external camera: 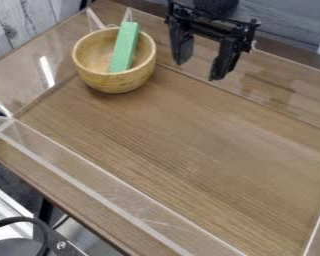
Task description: Remove the green block from inside the brown bowl and put it on the table
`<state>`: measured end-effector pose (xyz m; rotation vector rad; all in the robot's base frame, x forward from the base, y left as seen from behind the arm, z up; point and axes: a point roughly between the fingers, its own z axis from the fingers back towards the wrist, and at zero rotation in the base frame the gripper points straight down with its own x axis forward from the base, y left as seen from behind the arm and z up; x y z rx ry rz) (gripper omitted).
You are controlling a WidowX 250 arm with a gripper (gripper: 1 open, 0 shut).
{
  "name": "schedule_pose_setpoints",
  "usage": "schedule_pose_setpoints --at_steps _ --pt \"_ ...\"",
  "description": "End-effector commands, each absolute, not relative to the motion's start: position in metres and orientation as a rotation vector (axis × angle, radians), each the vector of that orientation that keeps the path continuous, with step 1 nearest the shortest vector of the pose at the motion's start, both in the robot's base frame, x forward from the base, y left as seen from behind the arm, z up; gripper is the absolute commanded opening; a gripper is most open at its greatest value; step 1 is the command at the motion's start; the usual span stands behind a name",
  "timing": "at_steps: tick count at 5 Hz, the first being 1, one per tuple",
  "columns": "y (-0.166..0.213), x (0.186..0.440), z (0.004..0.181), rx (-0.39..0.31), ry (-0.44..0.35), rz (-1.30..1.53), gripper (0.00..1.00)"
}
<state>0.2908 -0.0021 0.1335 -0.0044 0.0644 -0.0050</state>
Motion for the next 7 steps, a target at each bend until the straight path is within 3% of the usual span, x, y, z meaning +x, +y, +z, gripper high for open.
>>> schedule_pose_setpoints --at_steps 1,4,7 --pt "0.017 0.288 0.133 0.001 0.069 0.023 1.00" --pt "0.112 0.275 0.149 0.017 0.000 0.152 1.00" --pt "0.155 0.304 0.127 0.006 -0.035 0.212 1.00"
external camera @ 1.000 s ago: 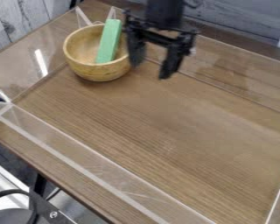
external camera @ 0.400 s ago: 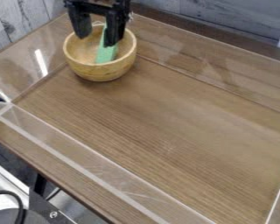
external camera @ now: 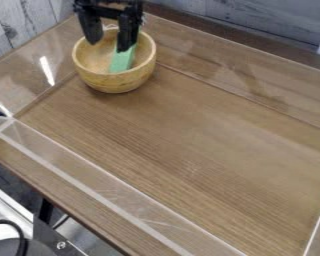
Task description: Remove the green block from inside the brown bowl and put it on the table
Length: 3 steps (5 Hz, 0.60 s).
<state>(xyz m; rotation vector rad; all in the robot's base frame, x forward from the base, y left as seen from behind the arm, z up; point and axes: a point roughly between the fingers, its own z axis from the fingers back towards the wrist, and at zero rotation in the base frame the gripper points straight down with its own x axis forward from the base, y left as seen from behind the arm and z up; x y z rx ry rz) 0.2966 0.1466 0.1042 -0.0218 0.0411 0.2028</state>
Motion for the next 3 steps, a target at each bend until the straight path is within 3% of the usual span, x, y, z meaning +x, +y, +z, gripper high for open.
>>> schedule_pose_setpoints --at_steps 1,3 --pt "0.161 0.314 0.119 0.001 -0.041 0.220 1.00" --pt "0.172 0.323 0.108 -0.012 -0.042 0.244 1.00"
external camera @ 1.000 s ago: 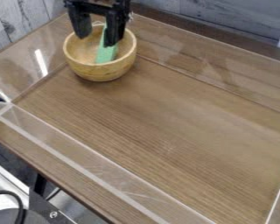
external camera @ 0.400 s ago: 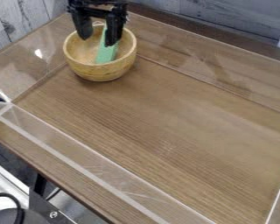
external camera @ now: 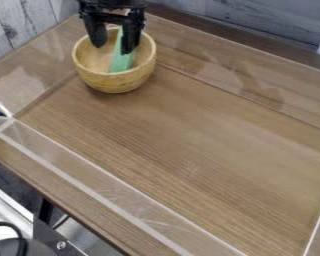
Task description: Remove the green block from inside the brown bowl and put it on the table
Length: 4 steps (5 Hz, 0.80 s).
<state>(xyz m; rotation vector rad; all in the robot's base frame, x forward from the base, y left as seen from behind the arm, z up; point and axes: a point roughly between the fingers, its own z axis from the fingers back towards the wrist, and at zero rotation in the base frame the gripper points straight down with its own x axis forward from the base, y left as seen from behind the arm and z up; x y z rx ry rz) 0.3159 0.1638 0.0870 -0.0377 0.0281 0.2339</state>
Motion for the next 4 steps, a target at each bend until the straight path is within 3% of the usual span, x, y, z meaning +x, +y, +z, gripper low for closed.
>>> schedule_pose_setpoints --at_steps 1,4 --pt "0.174 0.325 0.106 -0.018 -0.044 0.248 1.00" --pt "0.171 0.326 0.120 -0.050 -0.075 0.237 1.00"
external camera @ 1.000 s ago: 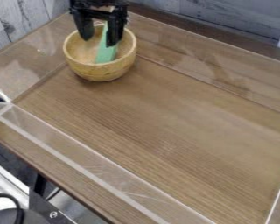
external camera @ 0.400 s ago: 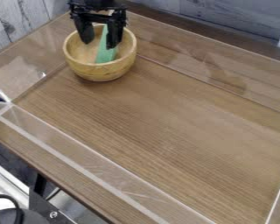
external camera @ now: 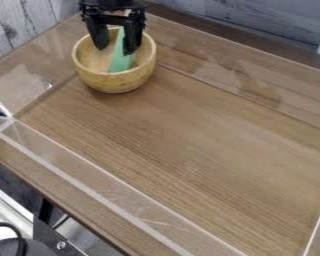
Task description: Remove the green block from inside the brown bowl and put it on the table
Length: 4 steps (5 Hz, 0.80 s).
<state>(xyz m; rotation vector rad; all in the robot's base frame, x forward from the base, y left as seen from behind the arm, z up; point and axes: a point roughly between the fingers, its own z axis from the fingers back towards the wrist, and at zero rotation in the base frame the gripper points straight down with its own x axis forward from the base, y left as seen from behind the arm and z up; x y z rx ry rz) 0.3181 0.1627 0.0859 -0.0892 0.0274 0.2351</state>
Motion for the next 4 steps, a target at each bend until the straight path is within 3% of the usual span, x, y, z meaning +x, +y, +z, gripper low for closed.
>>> schedule_pose_setpoints --at_steps 1,4 --pt "0.1712 0.3258 0.1236 -0.058 -0.083 0.237 1.00" --pt "0.1706 0.3250 0.1249 -0.070 -0.089 0.226 1.00"
